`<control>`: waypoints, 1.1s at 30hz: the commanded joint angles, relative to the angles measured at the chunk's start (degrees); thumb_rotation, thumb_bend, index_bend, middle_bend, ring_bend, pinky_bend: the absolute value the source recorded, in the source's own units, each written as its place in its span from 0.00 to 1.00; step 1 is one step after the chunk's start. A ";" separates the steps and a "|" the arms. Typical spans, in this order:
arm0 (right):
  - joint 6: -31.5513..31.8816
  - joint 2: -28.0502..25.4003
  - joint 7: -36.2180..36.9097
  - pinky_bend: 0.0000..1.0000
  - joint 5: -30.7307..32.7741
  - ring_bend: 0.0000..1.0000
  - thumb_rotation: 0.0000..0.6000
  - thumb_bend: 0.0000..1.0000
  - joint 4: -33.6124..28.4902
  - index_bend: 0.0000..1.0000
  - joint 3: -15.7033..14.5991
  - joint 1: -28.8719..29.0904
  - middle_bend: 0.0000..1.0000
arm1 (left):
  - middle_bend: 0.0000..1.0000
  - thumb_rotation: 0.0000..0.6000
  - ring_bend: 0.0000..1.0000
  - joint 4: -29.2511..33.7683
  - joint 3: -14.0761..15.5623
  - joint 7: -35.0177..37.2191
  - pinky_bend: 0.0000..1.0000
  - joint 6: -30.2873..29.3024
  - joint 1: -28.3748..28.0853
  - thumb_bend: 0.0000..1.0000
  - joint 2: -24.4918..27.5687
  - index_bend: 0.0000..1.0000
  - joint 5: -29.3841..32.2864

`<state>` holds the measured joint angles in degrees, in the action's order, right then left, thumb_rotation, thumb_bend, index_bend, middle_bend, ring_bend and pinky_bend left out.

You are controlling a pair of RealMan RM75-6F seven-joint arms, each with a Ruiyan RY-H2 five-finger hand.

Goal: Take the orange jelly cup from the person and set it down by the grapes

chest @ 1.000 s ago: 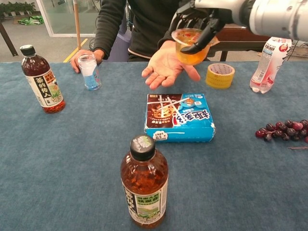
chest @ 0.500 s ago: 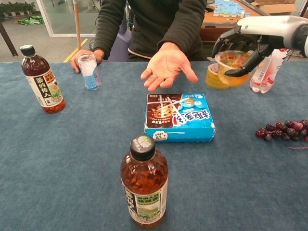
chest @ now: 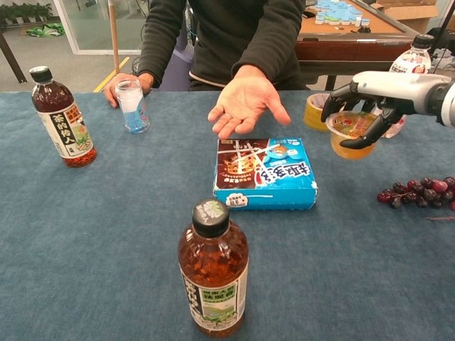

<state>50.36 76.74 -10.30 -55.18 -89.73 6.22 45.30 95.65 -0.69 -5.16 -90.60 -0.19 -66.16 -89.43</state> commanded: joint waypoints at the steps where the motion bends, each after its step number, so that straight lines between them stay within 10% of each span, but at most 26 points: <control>1: -0.81 1.46 0.19 0.57 -0.22 0.28 1.00 0.48 1.82 0.49 -0.19 -0.23 0.37 | 0.34 1.00 0.29 -0.10 0.01 0.06 0.20 -0.02 0.05 0.17 -0.04 0.42 0.07; 20: -4.11 3.24 0.36 0.23 -0.08 0.01 1.00 0.46 4.96 0.06 -0.02 -1.12 0.10 | 0.34 1.00 0.29 -0.53 0.08 0.21 0.20 0.38 -0.08 0.17 -0.36 0.42 0.16; 33: -4.34 -0.75 -2.23 0.16 1.15 0.00 1.00 0.46 0.85 0.00 -0.53 -1.74 0.01 | 0.34 1.00 0.29 -0.33 0.02 0.02 0.20 0.21 -0.16 0.17 -0.33 0.42 -0.14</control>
<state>46.19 76.29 -12.19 -54.34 -88.57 5.84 43.58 95.32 -0.67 -5.14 -90.38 -0.35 -66.50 -89.58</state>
